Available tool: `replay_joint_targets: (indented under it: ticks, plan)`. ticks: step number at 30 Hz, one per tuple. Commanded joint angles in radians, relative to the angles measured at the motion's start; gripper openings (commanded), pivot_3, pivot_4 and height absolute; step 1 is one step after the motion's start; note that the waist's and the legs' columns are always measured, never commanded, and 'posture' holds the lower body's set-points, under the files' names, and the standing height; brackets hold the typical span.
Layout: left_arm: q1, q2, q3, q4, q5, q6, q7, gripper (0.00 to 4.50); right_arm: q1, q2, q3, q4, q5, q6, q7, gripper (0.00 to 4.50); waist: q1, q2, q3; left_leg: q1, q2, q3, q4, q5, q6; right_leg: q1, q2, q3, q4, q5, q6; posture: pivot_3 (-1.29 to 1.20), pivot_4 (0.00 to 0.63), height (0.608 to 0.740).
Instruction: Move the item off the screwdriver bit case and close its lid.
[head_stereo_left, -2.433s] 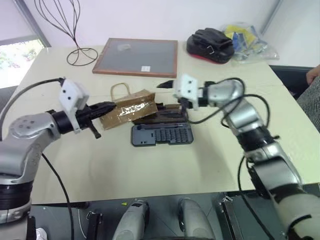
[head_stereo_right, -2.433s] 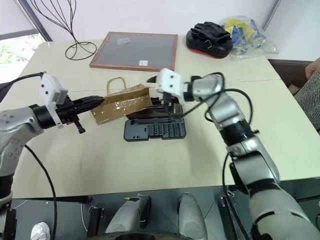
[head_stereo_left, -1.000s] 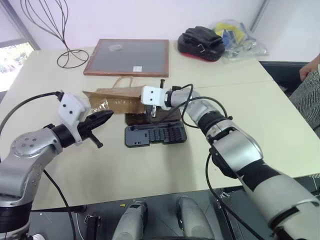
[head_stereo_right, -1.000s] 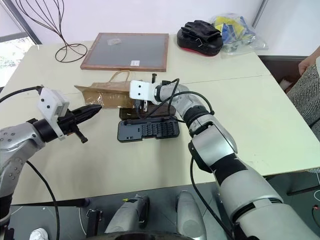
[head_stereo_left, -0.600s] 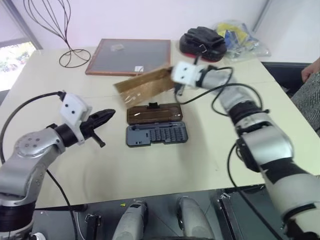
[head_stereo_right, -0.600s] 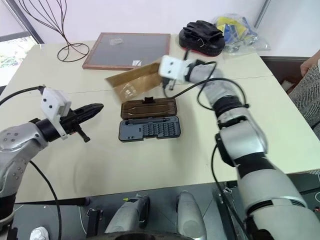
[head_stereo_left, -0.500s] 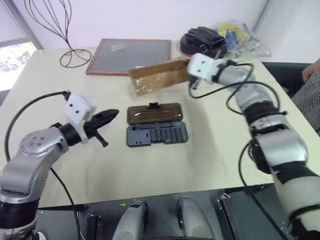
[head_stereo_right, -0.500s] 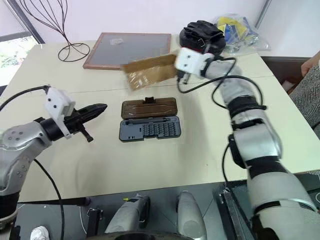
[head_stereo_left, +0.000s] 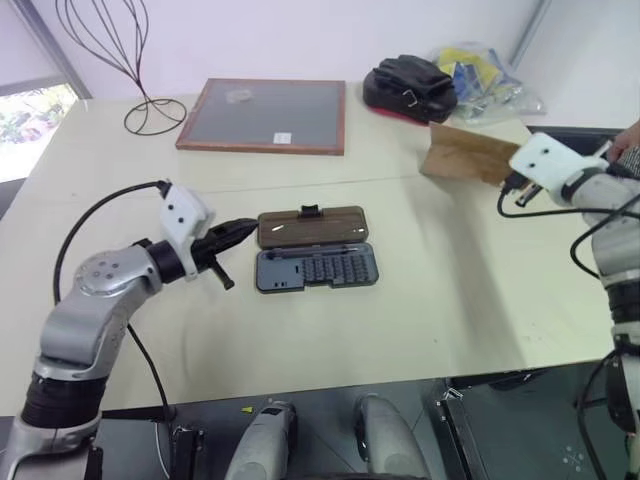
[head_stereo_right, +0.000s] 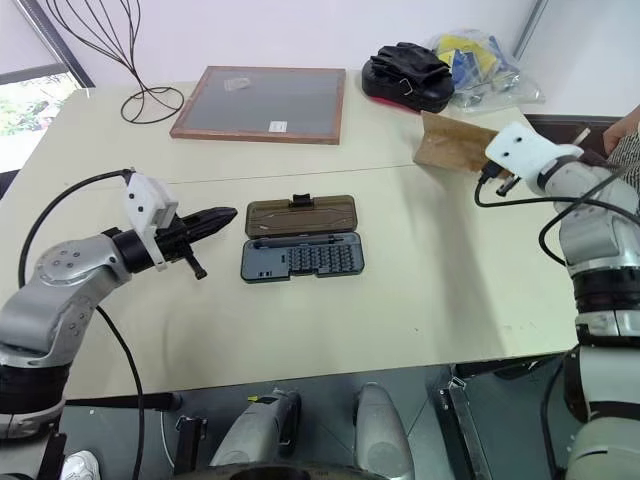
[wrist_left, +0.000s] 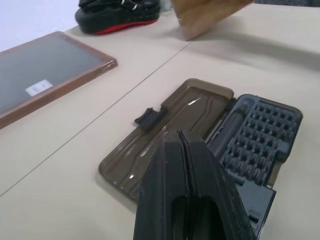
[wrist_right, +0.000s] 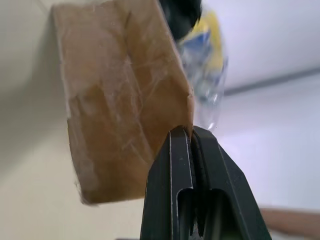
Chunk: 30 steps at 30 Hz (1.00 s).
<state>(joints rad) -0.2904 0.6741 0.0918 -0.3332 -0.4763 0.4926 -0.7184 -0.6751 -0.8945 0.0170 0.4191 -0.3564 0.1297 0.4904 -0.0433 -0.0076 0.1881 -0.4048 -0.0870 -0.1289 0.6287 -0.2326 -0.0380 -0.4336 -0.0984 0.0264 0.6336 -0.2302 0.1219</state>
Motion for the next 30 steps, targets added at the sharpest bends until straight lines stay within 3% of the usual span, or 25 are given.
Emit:
replay_joint_targets:
  ticks: [1, 11, 14, 18, 25, 30]
  plan:
    - [-0.021, -0.001, 0.005, -0.001, 0.012, -0.022, -0.009, 0.00, 0.043, 0.022, -0.046, -0.083, 0.039, 0.076, -0.004, 0.07, 0.001, 0.000, 0.000, 0.000, 0.000, 0.000, 0.000, 0.000, 0.000, 0.000, 0.000, 0.000, 0.000, 0.000, 0.000, 0.00, 0.150, 0.734]
    - [-0.023, -0.013, 0.014, 0.007, 0.025, -0.025, -0.012, 0.00, 0.180, -0.003, -0.023, -0.171, 0.030, 0.222, 0.070, 0.07, 0.010, 0.000, 0.000, 0.000, 0.000, 0.000, 0.001, 0.000, 0.000, 0.001, 0.000, 0.000, 0.000, 0.000, 0.000, 0.00, 0.150, 0.734]
    - [-0.034, -0.015, 0.015, 0.015, 0.027, -0.024, -0.015, 0.00, 0.174, -0.007, -0.032, -0.186, 0.038, 0.233, 0.080, 0.93, 0.010, 0.000, 0.000, 0.000, 0.000, 0.000, 0.001, 0.000, 0.000, 0.001, 0.000, 0.000, 0.000, 0.000, 0.000, 0.00, 0.150, 0.734]
    - [-0.044, -0.020, 0.010, 0.023, 0.033, -0.028, -0.018, 0.00, 0.140, -0.014, -0.056, -0.204, 0.075, 0.236, 0.109, 2.96, 0.009, 0.000, 0.000, 0.000, 0.000, 0.000, 0.001, 0.000, 0.000, 0.001, 0.000, 0.000, 0.000, 0.000, 0.000, 0.00, 0.150, 0.734]
    - [-0.057, -0.024, 0.006, 0.040, 0.037, -0.031, -0.031, 0.00, -0.107, -0.007, -0.053, -0.218, 0.127, 0.227, 0.126, 2.96, -0.001, 0.000, 0.000, 0.000, 0.000, 0.000, 0.001, 0.000, 0.000, 0.001, 0.000, 0.000, 0.000, 0.000, 0.000, 0.00, 0.150, 0.734]
    - [-0.073, -0.034, -0.002, 0.058, 0.026, -0.022, -0.045, 0.00, -0.366, 0.133, 0.068, -0.136, 0.172, 0.150, 0.233, 2.96, -0.003, 0.000, 0.000, 0.001, 0.001, 0.000, 0.000, 0.000, 0.000, 0.001, 0.000, -0.001, 0.000, 0.000, 0.000, 0.00, 0.150, 0.734]
